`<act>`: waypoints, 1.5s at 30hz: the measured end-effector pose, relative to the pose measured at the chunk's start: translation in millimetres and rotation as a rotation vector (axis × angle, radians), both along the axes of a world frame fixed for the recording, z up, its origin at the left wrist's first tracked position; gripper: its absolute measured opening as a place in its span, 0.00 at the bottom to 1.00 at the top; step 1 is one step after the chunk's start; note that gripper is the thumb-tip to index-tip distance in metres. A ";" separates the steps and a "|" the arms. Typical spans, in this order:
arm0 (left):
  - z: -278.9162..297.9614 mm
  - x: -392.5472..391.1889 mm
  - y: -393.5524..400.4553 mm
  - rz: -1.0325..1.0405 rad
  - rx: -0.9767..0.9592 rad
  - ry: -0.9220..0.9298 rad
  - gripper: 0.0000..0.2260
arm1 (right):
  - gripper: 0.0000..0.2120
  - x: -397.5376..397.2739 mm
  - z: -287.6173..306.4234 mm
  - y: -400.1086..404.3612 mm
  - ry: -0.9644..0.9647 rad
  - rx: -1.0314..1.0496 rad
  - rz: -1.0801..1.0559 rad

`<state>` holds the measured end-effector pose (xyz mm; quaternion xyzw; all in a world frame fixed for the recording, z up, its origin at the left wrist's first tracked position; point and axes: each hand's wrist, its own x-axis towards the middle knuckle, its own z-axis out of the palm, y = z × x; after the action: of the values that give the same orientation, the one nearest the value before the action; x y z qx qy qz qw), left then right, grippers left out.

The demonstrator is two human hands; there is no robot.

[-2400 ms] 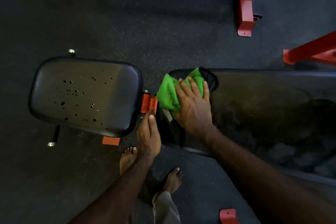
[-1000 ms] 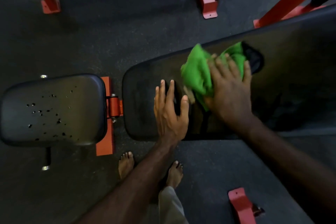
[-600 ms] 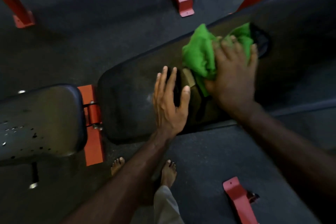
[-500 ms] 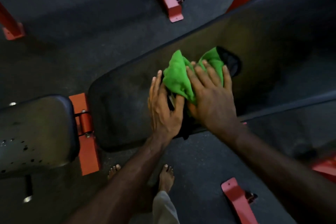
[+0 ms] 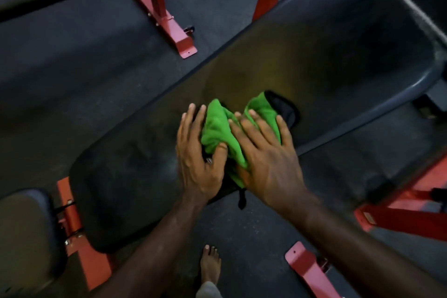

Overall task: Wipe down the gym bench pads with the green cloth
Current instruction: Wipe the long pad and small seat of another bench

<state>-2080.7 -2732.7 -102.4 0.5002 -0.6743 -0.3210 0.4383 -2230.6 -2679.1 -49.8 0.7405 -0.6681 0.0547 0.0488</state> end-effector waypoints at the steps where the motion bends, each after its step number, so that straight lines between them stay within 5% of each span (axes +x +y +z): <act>1: 4.2 -3.1 2.2 -0.039 -0.018 -0.004 0.30 | 0.39 -11.8 6.0 1.7 0.006 -0.014 -0.001; 7: 30.4 -43.0 -6.1 0.001 0.071 0.068 0.26 | 0.40 -60.4 47.5 -54.7 -0.057 -0.144 -0.398; 15: 10.3 -50.6 0.1 -0.084 -0.023 -0.033 0.32 | 0.35 -54.3 31.7 -2.0 0.024 -0.037 -0.105; 21: 14.5 -51.5 3.3 0.007 -0.006 -0.051 0.26 | 0.38 -40.6 43.3 -46.8 -0.077 -0.097 -0.392; 28: -19.0 7.2 13.6 0.179 0.049 -0.110 0.26 | 0.34 -13.6 15.3 -28.0 0.015 0.079 0.045; 35: -47.9 63.6 11.0 0.350 0.240 -0.191 0.31 | 0.35 36.3 12.8 -93.6 -0.066 0.016 -0.242; 40: -62.7 95.4 5.0 0.394 0.252 -0.217 0.31 | 0.36 83.1 -23.5 -89.7 0.030 0.253 0.280; 45: -78.2 123.1 12.2 0.357 0.290 -0.252 0.30 | 0.38 110.1 -30.2 -145.0 -0.002 0.143 0.059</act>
<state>-1957.6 -2720.4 -180.6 0.7049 -0.5715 -0.2673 0.3242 -2120.5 -2824.1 -80.0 0.7613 -0.6483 0.0088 -0.0066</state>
